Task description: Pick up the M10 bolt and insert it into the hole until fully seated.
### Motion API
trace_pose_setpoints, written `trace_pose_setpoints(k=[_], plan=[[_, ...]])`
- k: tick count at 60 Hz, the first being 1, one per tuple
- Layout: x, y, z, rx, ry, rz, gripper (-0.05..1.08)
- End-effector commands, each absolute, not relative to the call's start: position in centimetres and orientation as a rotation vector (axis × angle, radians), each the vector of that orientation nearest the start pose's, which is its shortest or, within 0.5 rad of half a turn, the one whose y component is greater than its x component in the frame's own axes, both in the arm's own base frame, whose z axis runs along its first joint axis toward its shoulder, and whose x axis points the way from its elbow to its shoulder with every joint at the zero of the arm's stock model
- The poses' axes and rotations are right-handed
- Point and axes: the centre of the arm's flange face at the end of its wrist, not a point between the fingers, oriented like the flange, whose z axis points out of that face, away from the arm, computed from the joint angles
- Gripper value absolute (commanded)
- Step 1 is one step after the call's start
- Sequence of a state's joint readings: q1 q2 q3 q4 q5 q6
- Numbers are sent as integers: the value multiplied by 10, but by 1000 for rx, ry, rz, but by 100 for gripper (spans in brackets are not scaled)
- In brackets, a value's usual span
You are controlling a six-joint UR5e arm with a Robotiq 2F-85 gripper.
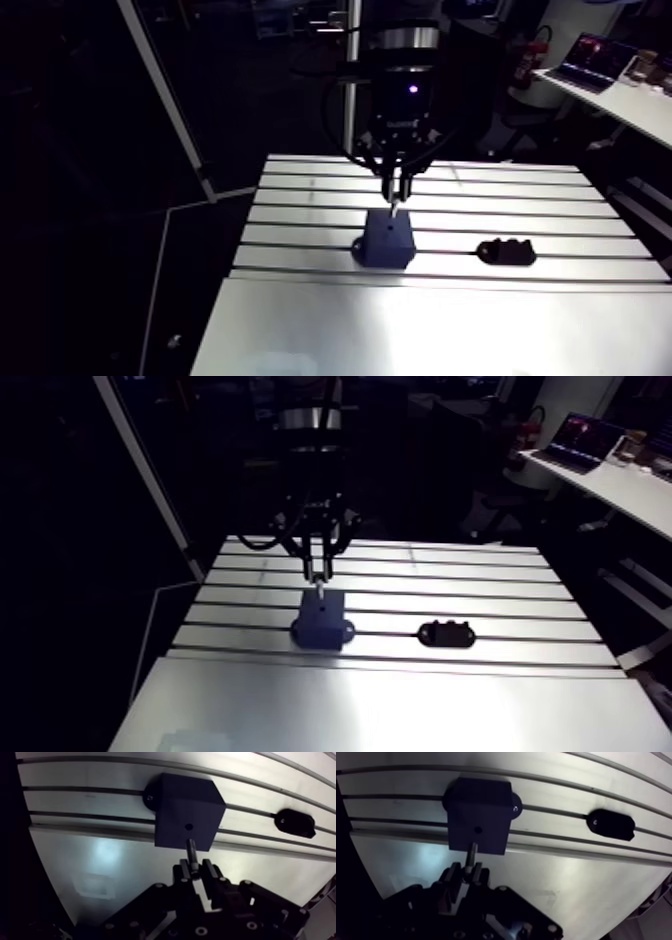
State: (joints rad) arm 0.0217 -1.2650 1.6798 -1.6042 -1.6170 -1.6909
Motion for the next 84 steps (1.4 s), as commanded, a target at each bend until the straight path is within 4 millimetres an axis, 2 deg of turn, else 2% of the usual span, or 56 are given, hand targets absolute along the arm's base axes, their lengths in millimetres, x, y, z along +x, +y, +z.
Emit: trace_pose_setpoints(k=[1,84], plan=[[-541,-140,279,-211,2759,41,108],[-538,-135,265,-197,2732,33,108]])
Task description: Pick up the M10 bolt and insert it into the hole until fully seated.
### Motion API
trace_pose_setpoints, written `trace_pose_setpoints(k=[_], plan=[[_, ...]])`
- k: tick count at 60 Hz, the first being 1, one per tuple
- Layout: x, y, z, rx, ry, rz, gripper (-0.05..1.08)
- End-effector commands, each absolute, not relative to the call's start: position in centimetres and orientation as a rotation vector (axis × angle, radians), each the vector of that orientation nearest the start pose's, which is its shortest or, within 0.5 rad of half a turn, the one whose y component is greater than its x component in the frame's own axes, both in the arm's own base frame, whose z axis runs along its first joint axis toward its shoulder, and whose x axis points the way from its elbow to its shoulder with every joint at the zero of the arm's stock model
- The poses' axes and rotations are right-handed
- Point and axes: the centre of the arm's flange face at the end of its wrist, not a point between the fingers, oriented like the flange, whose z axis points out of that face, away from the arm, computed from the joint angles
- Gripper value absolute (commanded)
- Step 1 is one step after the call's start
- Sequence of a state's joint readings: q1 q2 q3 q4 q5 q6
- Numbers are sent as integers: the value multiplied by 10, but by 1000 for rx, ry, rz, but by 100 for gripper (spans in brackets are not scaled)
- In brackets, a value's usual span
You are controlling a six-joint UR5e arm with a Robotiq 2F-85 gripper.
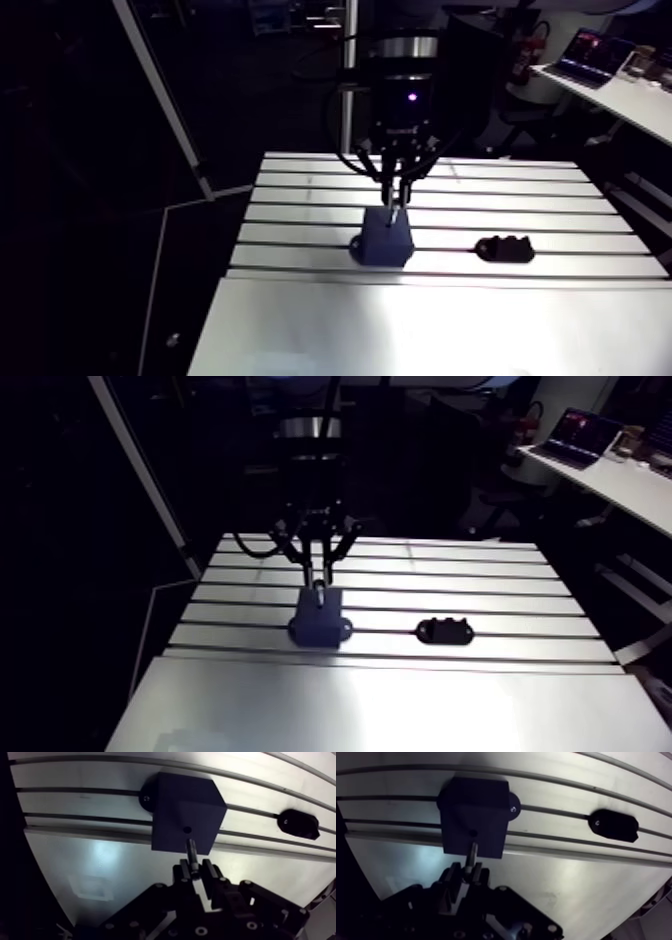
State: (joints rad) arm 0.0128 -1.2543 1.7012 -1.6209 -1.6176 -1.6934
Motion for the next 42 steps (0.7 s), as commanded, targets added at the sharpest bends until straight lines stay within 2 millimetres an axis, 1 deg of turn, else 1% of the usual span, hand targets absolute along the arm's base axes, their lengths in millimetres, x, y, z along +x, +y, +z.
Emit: trace_pose_setpoints(k=[1,42], plan=[[-538,-135,265,-198,2732,33,108],[-540,-136,259,-203,2723,32,108]])
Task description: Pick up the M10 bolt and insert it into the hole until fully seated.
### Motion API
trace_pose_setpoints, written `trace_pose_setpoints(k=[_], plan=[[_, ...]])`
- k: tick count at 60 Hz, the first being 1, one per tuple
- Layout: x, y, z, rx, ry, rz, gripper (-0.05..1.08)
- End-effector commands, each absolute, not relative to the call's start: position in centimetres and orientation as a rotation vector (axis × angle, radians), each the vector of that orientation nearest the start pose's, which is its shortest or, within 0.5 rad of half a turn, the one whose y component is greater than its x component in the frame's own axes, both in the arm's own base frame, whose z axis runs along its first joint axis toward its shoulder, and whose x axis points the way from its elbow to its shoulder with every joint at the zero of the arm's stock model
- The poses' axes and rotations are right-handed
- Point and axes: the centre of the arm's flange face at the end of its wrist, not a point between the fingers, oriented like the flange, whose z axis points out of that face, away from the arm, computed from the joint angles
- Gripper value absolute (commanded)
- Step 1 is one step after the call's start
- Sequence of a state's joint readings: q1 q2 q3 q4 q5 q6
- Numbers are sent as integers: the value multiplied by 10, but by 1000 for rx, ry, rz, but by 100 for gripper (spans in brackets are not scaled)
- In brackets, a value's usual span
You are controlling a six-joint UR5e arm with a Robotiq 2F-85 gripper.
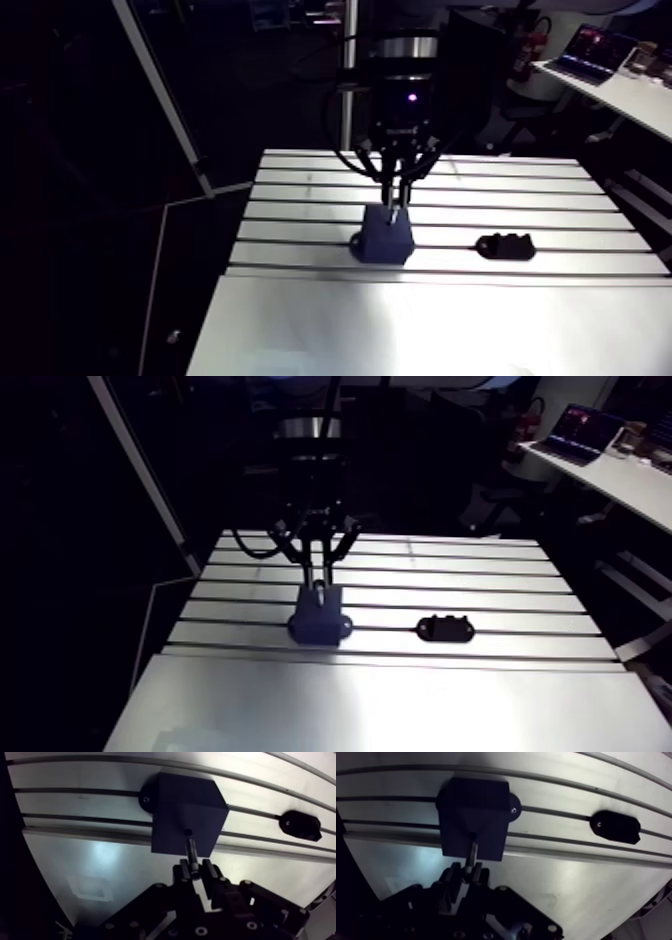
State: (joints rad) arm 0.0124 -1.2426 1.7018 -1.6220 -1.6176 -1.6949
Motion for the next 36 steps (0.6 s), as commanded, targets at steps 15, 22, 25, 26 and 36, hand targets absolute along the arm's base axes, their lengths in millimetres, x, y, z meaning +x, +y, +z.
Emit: trace_pose_setpoints(k=[15,22,25,26,36], plan=[[-543,-136,258,-205,2738,35,108],[-546,-136,258,-215,2754,37,108],[-546,-136,258,-215,2754,37,108],[-546,-136,258,-215,2754,37,108],[-545,-136,259,-213,2754,38,108]])
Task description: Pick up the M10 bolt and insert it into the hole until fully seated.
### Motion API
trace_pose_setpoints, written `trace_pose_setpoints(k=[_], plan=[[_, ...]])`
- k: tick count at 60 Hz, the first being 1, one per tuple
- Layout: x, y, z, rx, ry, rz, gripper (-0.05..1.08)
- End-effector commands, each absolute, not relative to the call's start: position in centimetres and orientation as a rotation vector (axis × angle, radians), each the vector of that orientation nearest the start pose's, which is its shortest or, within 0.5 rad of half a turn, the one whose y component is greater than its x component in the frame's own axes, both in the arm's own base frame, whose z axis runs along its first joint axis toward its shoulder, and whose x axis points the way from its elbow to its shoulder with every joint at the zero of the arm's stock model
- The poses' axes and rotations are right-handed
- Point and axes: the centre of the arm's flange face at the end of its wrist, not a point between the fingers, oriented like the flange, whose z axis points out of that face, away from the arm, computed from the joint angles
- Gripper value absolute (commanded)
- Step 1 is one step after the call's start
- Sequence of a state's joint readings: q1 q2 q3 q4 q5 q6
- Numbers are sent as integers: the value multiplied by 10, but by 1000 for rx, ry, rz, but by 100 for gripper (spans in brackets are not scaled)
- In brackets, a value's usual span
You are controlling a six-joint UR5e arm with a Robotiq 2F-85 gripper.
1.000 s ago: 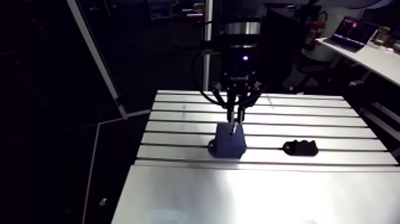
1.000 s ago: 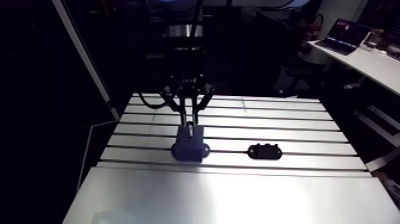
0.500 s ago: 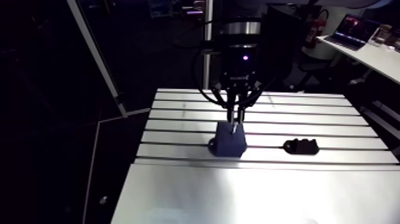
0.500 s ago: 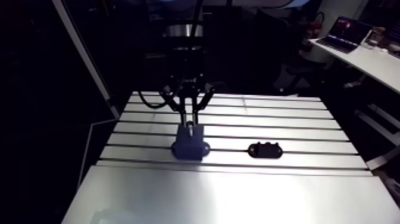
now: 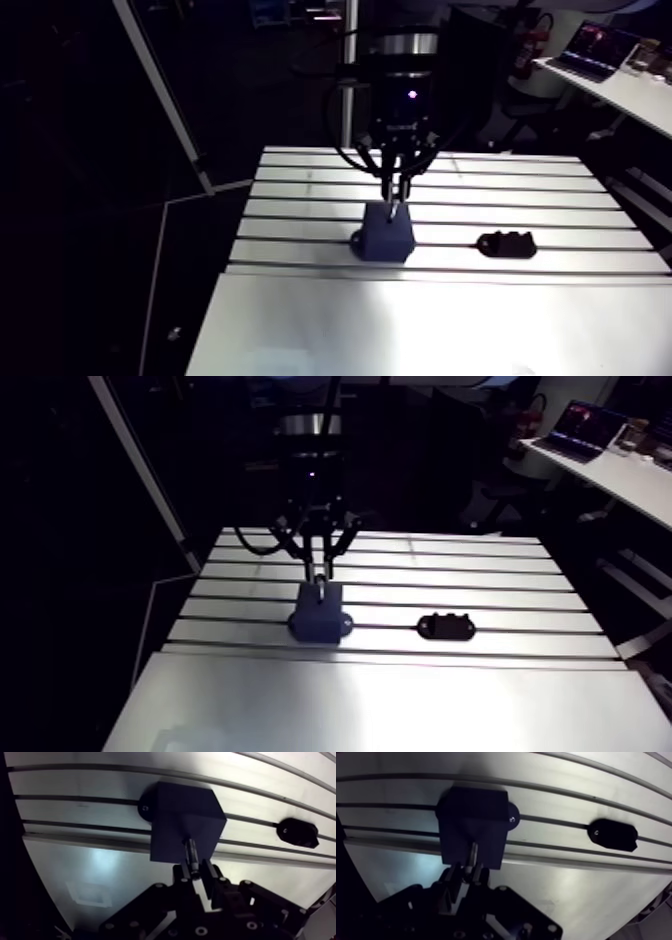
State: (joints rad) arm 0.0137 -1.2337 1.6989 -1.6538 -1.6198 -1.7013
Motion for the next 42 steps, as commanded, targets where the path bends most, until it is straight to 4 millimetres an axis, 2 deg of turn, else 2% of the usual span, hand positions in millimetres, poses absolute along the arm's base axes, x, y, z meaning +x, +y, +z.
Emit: trace_pose_setpoints(k=[1,42], plan=[[-545,-136,259,-213,2754,38,108],[-541,-138,263,-218,2747,31,108]])
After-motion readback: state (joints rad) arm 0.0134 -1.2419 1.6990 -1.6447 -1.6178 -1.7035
